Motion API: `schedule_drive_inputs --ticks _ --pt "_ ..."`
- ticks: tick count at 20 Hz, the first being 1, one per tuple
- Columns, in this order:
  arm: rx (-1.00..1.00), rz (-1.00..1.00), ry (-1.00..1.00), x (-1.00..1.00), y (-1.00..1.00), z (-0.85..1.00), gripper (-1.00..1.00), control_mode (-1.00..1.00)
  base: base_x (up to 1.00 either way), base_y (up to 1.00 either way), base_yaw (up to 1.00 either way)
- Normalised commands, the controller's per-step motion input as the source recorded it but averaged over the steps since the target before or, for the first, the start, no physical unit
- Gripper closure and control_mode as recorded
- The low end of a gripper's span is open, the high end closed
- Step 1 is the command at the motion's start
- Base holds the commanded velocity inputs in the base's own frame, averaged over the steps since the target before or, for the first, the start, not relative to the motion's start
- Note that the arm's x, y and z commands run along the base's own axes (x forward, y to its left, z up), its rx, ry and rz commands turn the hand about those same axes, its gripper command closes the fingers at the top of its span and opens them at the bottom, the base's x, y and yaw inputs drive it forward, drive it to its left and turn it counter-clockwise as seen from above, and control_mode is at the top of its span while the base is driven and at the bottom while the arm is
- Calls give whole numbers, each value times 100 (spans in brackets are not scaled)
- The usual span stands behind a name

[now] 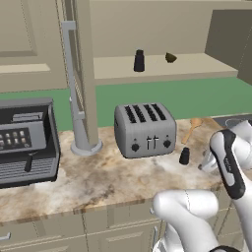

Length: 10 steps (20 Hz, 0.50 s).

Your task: Pick the shaker and shaker from the counter and place them in the cabinet.

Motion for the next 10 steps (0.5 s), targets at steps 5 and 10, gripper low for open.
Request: schedule_drive_inputs --ticks 5,10 --pt "22 0 -2 6 -31 -17 -100 -100 0 0 0" --pt "26 0 -3 5 -31 -6 -100 -100 0 0 0"
